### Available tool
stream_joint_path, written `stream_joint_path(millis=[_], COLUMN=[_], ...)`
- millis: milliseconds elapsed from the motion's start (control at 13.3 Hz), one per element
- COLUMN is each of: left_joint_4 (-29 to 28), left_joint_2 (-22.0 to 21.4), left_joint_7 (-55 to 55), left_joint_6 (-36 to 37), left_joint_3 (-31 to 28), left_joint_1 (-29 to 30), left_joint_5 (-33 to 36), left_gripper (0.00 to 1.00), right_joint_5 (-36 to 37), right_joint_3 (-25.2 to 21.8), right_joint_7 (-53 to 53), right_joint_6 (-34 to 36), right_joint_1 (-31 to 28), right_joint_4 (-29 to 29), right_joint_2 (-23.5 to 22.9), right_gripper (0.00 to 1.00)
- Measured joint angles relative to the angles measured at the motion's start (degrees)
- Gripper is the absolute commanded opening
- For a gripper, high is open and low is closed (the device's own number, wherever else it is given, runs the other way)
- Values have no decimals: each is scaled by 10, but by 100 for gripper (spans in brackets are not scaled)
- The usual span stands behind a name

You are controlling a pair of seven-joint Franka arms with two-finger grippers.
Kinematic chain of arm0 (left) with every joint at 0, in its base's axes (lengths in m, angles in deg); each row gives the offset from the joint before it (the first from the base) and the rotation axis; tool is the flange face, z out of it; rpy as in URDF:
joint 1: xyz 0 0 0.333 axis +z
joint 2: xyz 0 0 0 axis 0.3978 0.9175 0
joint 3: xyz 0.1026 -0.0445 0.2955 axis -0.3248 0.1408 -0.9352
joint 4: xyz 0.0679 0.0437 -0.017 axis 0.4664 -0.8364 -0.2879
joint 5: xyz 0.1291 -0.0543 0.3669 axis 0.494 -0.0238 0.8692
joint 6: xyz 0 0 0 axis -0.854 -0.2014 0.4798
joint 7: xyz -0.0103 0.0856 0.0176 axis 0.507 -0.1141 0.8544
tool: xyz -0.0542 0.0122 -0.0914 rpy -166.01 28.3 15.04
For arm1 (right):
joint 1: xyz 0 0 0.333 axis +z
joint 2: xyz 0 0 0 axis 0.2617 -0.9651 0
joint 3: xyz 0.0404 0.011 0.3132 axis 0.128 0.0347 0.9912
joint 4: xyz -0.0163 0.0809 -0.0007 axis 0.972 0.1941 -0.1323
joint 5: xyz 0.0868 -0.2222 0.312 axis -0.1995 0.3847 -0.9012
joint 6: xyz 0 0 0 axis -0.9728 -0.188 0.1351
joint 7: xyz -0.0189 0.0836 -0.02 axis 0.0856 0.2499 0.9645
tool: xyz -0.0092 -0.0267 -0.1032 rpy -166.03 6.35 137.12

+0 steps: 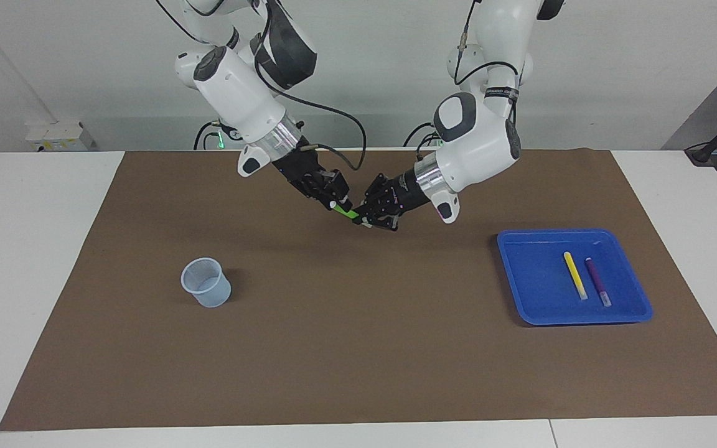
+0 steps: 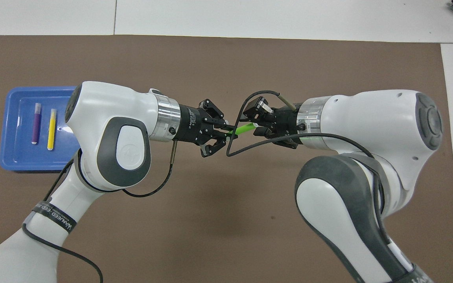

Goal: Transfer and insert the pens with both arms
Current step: 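Close the right gripper on the green pen's free end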

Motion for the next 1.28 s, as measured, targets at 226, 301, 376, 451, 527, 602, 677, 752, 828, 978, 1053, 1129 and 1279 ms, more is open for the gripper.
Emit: stream_joint_path(millis=[226,301,376,451,527,602,677,752,828,978,1053,1129,1279], left_joint_4=[0,0,1,0,0,0,0,0,0,0,0,1,1], left_joint_2=[0,0,-1,-1,-1,-1,-1,-1,-1,-1,-1,-1,-2], left_joint_7=[0,0,1,1,1,1,1,1,1,1,0,0,-2], left_joint_6=[0,0,-2,-2,-2,-2,-2,-2,-2,-2,-2,-2,-2], left_joint_3=[0,0,-2,-3,-3,-3,-3,-3,-3,-3,-3,-3,-2], left_joint_1=[0,0,1,0,0,0,0,0,0,0,0,0,-1], left_joint_5=[0,0,0,0,0,0,0,0,0,0,0,0,0], left_gripper=[0,0,0,0,0,0,0,0,0,36,58,82,99], right_joint_5=[0,0,0,0,0,0,0,0,0,0,0,0,0], right_joint_3=[0,0,-1,-1,-1,-1,-1,-1,-1,-1,-1,-1,-1], right_joint_7=[0,1,1,3,3,3,3,3,3,3,4,7,39], right_joint_6=[0,0,0,0,0,0,0,0,0,0,0,0,0], right_joint_1=[0,0,-1,-1,-1,-1,-1,-1,-1,-1,-1,-1,-2], right_joint_4=[0,0,-2,-2,-2,-2,-2,-2,-2,-2,-2,-2,-1], right_joint_2=[0,0,0,0,0,0,0,0,0,0,0,0,0], right_gripper=[15,3,0,0,0,0,0,0,0,0,0,0,0])
